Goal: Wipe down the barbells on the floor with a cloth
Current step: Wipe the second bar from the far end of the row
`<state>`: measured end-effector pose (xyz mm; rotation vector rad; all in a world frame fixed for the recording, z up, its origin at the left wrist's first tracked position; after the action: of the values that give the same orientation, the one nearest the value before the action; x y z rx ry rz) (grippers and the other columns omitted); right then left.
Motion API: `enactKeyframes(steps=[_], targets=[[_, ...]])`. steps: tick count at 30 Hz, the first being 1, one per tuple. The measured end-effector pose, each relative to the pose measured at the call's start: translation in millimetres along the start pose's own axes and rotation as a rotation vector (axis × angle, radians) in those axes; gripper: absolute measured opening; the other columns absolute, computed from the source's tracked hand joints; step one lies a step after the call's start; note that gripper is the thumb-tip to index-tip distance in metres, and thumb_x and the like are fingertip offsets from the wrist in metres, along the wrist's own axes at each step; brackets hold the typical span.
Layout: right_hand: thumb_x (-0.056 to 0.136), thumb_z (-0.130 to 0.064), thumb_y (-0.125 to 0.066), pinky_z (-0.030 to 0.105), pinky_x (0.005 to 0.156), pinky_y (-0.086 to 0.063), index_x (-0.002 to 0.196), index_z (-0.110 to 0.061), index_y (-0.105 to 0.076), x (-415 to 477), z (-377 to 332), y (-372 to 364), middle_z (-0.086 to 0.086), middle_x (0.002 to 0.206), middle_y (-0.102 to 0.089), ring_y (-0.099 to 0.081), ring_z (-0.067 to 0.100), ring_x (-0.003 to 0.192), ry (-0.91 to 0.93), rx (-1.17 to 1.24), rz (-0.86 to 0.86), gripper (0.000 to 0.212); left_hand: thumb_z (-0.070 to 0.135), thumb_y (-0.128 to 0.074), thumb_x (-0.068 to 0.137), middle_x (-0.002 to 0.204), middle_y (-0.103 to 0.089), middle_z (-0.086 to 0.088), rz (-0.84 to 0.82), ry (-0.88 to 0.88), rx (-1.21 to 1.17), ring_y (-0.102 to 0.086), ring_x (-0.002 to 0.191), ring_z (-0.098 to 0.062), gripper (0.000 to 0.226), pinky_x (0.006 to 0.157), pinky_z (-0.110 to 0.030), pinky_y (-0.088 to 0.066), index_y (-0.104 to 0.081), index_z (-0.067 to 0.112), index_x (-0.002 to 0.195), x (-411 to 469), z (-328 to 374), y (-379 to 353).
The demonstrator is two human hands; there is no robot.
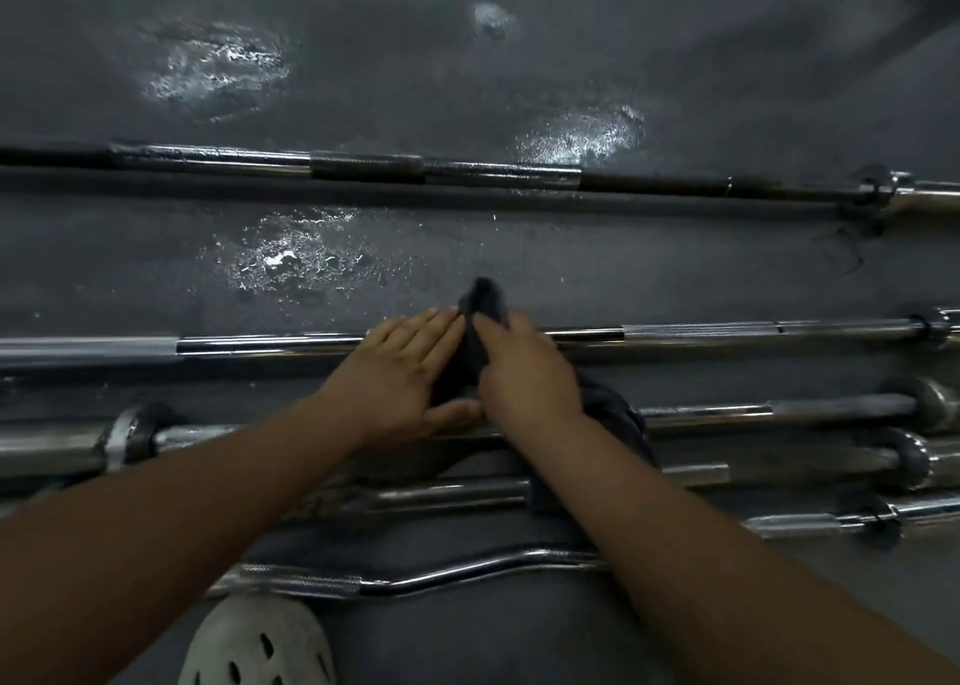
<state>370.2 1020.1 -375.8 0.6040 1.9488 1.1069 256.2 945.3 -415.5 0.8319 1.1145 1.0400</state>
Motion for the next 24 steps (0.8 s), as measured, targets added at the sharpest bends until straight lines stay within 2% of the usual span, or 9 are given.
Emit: enactKeyframes(steps=[3,6,7,10,13,15,17,20,24], targets=[[0.090,-0.015,-0.052,0.042,0.092,-0.046,0.141,-0.028,-0.046,20.8,44.7,24.6,0.015,0.131,-0.051,-0.055,0.039,0.115,-0.061,-0.134,0.028,0.053,0.083,0.006,0.081,0.164,-0.017,-0.007,0.010,0.024,0.005,-0.016,0.151,-0.024,0.105,0.122,-0.043,-0.013,-0.014,0.015,0.158,12.2,-17.6,12.9],[0.091,-0.011,-0.048,0.045,0.091,-0.045,0.140,-0.023,-0.046,18.9,110.0,47.0,0.019,0.131,-0.047,-0.051,0.044,0.114,-0.374,-0.126,0.171,0.051,0.081,-0.006,0.087,0.162,-0.023,-0.013,0.069,0.081,0.084,-0.021,0.149,-0.027,0.102,0.121,-0.046,-0.015,-0.021,0.009,0.156,4.1,-26.6,12.4],[0.089,-0.010,-0.049,0.045,0.091,-0.044,0.140,-0.021,-0.046,16.3,109.0,44.5,0.020,0.132,-0.046,-0.050,0.045,0.114,-0.407,-0.091,0.199,0.052,0.082,-0.008,0.086,0.161,-0.024,-0.013,0.064,0.092,0.085,-0.023,0.148,-0.028,0.102,0.120,-0.047,-0.015,-0.021,0.009,0.156,4.3,-28.2,10.8],[0.087,-0.009,-0.052,0.043,0.091,-0.045,0.141,-0.025,-0.045,31.2,49.2,18.9,0.015,0.138,-0.042,-0.048,0.042,0.115,-0.215,-0.005,0.182,0.056,0.086,-0.010,0.081,0.159,-0.032,-0.008,0.058,0.119,0.071,-0.031,0.143,-0.027,0.104,0.115,-0.045,-0.018,-0.020,0.015,0.156,23.6,-38.2,17.6],[0.091,-0.011,-0.049,0.043,0.087,-0.047,0.146,-0.033,-0.036,48.7,12.6,11.3,0.009,0.146,-0.036,-0.047,0.038,0.113,0.020,-0.074,0.151,0.060,0.086,-0.009,0.078,0.156,-0.036,-0.004,0.073,0.152,0.029,-0.034,0.140,-0.026,0.103,0.114,-0.042,-0.021,-0.026,0.018,0.154,48.7,-55.7,36.0],[0.090,-0.009,-0.048,0.045,0.090,-0.047,0.146,-0.032,-0.038,61.5,38.8,28.1,0.010,0.146,-0.038,-0.049,0.040,0.115,-0.012,-0.130,0.177,0.061,0.081,-0.014,0.080,0.155,-0.037,-0.008,0.106,0.156,0.008,-0.035,0.140,-0.028,0.099,0.115,-0.043,-0.022,-0.031,0.014,0.152,58.4,-68.6,45.1],[0.089,-0.006,-0.047,0.047,0.095,-0.045,0.146,-0.027,-0.040,69.5,82.9,49.3,0.015,0.142,-0.040,-0.048,0.043,0.117,-0.192,-0.123,0.242,0.061,0.076,-0.022,0.084,0.150,-0.041,-0.015,0.155,0.130,0.051,-0.040,0.137,-0.033,0.094,0.115,-0.047,-0.026,-0.036,0.009,0.148,59.9,-71.5,45.1],[0.089,-0.006,-0.048,0.045,0.096,-0.044,0.145,-0.024,-0.042,75.3,94.7,57.4,0.017,0.140,-0.040,-0.048,0.046,0.116,-0.331,-0.054,0.271,0.059,0.078,-0.026,0.083,0.154,-0.034,-0.017,0.132,0.153,0.142,-0.033,0.141,-0.034,0.100,0.119,-0.050,-0.020,-0.026,0.007,0.152,60.4,-64.5,32.5],[0.087,-0.008,-0.051,0.044,0.090,-0.047,0.143,-0.027,-0.041,86.4,35.7,41.6,0.013,0.140,-0.039,-0.049,0.041,0.114,-0.003,-0.075,0.158,0.060,0.081,-0.031,0.078,0.146,-0.043,-0.014,0.126,0.211,0.148,-0.041,0.133,-0.032,0.100,0.113,-0.048,-0.027,-0.030,0.010,0.149,77.4,-65.7,46.5]])
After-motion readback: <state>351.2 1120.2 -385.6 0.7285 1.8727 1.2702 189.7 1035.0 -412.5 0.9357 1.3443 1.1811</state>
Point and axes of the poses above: each hand's wrist, its own x-axis towards the middle knuckle, its own y-axis out of the back of the hand, z = x × y, the point moved 5 cm from there along x, towards the middle knuckle
